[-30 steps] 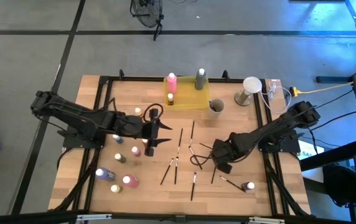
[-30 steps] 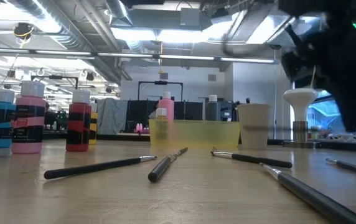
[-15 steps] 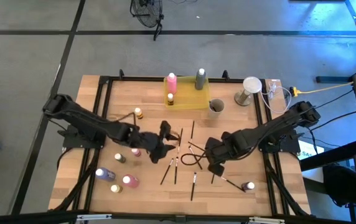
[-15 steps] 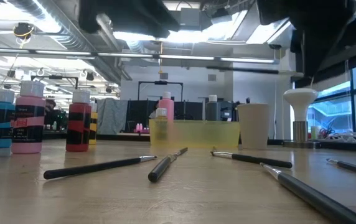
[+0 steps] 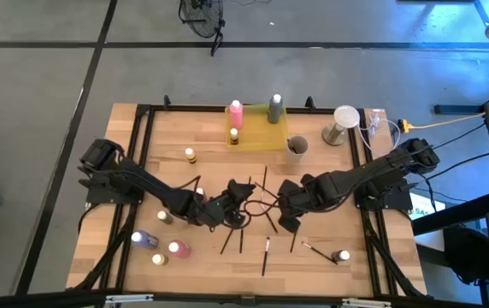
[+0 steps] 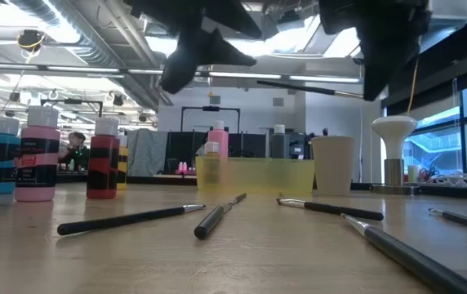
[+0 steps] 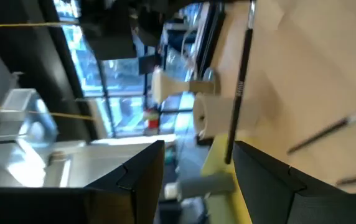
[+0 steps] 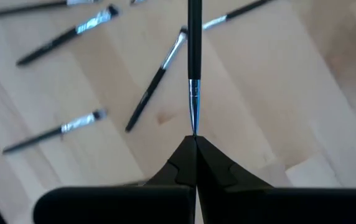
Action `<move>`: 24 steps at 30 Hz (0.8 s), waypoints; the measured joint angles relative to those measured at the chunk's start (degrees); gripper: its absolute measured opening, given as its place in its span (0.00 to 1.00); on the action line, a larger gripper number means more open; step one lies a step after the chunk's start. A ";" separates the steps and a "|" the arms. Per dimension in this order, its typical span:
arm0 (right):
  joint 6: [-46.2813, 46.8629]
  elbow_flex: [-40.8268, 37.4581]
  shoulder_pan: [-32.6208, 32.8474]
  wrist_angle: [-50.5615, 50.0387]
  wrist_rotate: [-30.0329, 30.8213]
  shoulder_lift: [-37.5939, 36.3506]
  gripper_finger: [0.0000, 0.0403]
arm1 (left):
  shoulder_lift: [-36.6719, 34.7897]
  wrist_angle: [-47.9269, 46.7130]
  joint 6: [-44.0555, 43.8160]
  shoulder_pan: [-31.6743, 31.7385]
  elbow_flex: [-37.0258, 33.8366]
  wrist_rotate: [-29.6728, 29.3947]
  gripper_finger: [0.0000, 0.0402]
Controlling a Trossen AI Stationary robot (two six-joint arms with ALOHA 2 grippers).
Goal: Pick & Place Paint Supplies
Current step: Put the silver paint brush into the white cup
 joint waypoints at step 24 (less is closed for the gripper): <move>-5.32 0.02 -1.79 11.37 2.04 -0.05 0.00 | 3.60 4.64 2.57 3.10 0.00 -0.53 0.45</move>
